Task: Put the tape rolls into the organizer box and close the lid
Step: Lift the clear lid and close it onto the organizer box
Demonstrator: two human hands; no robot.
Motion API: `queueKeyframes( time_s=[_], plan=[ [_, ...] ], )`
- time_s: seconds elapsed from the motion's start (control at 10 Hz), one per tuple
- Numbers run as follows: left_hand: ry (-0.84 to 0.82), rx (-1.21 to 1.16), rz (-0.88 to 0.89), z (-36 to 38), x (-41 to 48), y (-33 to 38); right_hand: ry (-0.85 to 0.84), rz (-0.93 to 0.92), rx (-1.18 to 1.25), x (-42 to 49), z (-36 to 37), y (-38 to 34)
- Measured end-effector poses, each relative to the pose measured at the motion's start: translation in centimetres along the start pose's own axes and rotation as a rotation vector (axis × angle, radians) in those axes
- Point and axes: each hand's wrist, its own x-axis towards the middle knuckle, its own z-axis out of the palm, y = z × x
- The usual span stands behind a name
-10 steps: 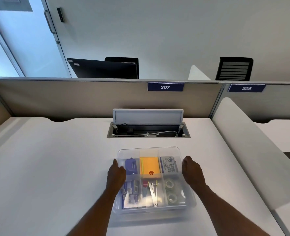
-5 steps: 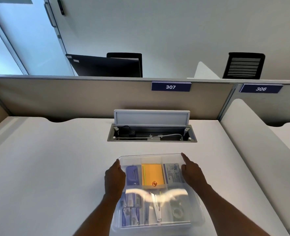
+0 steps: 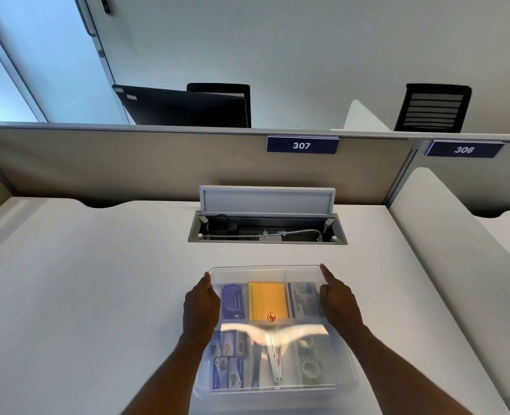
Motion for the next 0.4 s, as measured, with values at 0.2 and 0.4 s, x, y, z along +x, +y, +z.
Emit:
queueKeyframes(
  time_s=[0.2,0.4],
  plan=[
    [-0.213,0.005,0.004,-0.3,-0.1,-0.5,0.063,-0.009,-0.235,-0.8,0.2,-0.8],
    [-0.260,0.214,0.152,-0.6,0.8,1.3,0.254,-0.121,-0.445,-0.7,-0.1,-2.2]
  ],
)
